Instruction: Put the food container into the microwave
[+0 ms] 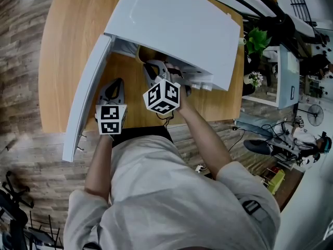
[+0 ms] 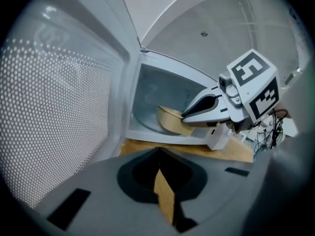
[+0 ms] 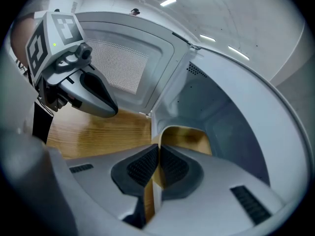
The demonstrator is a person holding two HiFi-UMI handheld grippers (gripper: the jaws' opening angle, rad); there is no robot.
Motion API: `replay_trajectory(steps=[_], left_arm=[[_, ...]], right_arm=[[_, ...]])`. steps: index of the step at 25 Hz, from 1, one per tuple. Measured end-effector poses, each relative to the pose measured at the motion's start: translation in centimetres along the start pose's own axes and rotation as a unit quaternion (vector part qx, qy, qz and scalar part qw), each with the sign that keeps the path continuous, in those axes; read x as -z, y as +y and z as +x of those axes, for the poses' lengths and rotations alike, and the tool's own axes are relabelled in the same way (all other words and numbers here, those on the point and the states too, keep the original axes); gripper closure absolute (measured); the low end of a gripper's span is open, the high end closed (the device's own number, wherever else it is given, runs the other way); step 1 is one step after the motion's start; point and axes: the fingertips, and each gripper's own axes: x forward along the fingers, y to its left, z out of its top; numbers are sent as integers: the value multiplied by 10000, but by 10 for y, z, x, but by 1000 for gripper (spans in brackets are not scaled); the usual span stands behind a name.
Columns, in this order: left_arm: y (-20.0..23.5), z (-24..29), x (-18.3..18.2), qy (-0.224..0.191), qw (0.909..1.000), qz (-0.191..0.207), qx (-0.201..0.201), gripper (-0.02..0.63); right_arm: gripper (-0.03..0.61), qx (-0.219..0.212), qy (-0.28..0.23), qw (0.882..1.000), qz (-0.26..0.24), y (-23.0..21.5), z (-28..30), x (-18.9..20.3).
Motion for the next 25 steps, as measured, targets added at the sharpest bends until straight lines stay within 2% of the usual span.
replay_trajectory(steps=[25], left_arm=[[6, 6, 2, 42, 10000, -66, 23, 601]], right_arm=[[557, 228, 136, 9995, -150, -19, 27, -3]])
